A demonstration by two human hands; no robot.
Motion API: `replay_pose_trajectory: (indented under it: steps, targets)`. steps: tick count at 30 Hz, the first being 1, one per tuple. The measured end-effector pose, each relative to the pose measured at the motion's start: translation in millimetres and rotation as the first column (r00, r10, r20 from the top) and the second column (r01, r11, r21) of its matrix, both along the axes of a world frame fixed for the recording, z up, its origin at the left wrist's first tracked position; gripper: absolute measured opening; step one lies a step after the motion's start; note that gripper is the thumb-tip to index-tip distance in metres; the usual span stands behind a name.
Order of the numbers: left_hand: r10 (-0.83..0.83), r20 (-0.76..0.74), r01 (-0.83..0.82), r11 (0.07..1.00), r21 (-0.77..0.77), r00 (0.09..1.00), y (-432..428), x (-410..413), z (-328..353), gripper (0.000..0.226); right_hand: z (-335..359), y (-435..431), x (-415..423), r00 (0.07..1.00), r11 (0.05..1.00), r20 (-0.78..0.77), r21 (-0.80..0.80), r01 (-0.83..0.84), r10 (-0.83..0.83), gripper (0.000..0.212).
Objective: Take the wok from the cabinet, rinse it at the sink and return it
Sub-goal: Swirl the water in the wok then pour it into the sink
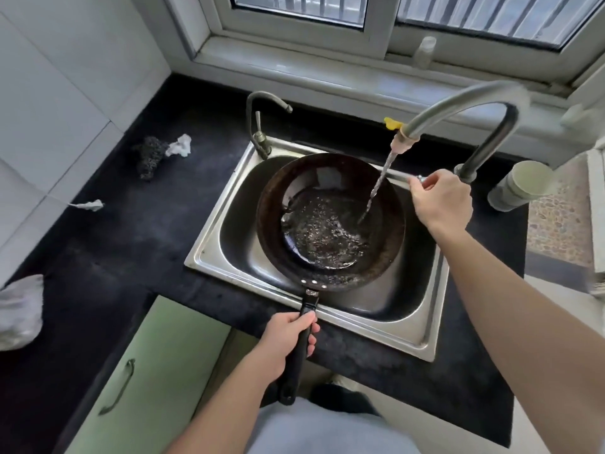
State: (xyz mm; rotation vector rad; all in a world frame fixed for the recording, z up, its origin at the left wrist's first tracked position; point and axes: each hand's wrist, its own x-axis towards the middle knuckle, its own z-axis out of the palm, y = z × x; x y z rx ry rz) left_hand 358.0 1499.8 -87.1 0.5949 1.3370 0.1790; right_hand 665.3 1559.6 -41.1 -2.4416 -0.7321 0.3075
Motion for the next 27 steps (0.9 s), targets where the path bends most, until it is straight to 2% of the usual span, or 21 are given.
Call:
replay_pose_trajectory:
  steps: [6,10,13,17,22,27]
  targets:
    - [0.002,0.019,-0.002,1.0,-0.014,1.0,0.8,1.0,1.2,0.016,-0.7,-9.7,14.2,0.992,0.993,-0.071,0.049,0.108,-0.104,0.043]
    - [-0.003,0.035,0.004,0.999,-0.032,0.999,2.0,-1.1,-0.9,0.017,-3.7,-11.0,15.8,0.989,0.992,-0.094,0.047,0.115,-0.11,0.047]
    - [-0.01,0.063,0.014,0.998,-0.056,0.998,5.4,-3.1,-2.2,0.016,1.5,-13.4,14.7,0.99,0.999,-0.136,0.003,0.036,-0.035,0.043]
    - [-0.023,0.116,0.036,0.993,-0.113,0.993,12.0,-6.4,-3.9,0.018,16.5,-38.4,0.8,0.976,0.985,-0.207,-0.144,-0.097,0.066,0.052]
    - [-0.112,0.147,0.13,0.984,-0.122,0.983,20.7,-11.3,-7.3,0.019,21.9,-105.5,-77.1,0.934,0.948,-0.328,-0.226,-0.225,0.143,0.033]
    - [-0.172,0.171,0.195,0.973,-0.127,0.97,25.2,-11.9,-7.9,0.02,-2.6,-171.5,-198.5,0.843,0.934,-0.536,-0.273,-0.232,0.053,0.036]
